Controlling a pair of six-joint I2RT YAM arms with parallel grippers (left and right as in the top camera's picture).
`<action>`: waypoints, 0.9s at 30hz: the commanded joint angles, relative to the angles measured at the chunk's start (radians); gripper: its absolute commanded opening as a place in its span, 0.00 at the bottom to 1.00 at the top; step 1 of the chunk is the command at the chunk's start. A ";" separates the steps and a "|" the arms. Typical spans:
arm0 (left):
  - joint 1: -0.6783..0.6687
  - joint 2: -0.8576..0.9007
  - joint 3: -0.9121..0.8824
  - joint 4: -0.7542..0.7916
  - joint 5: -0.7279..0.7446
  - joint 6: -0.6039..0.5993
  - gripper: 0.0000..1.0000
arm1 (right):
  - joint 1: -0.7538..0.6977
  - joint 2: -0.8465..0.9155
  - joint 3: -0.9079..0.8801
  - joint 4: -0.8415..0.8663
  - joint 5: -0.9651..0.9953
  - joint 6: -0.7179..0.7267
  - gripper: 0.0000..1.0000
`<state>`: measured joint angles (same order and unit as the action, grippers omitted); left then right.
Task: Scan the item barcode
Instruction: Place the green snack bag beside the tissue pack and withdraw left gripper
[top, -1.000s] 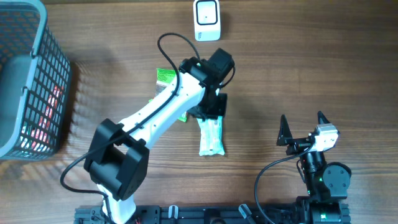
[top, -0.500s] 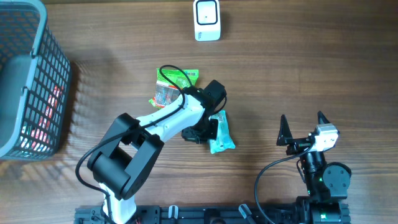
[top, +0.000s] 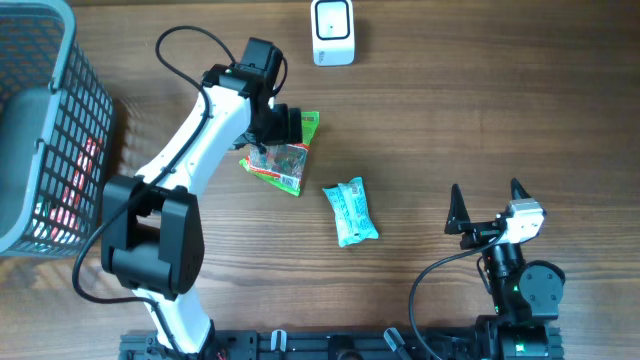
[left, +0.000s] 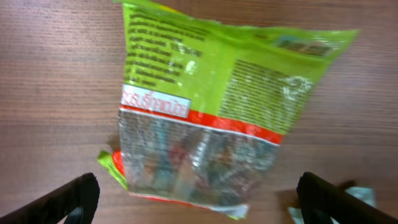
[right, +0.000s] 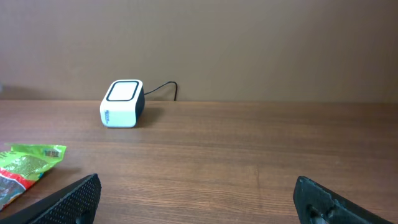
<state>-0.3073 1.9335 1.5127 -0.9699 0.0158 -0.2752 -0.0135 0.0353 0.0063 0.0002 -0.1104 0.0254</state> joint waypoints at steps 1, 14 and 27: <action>0.018 0.000 -0.091 0.095 -0.014 0.063 1.00 | 0.006 -0.004 -0.001 0.005 0.009 0.008 1.00; 0.008 0.002 -0.307 0.129 0.122 0.051 0.40 | 0.006 -0.004 -0.001 0.005 0.009 0.008 1.00; -0.084 -0.219 -0.159 -0.217 0.140 -0.122 0.88 | 0.006 -0.004 -0.001 0.005 0.009 0.008 1.00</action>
<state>-0.3862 1.8061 1.3273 -1.1465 0.1551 -0.3481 -0.0135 0.0353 0.0063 0.0002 -0.1104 0.0254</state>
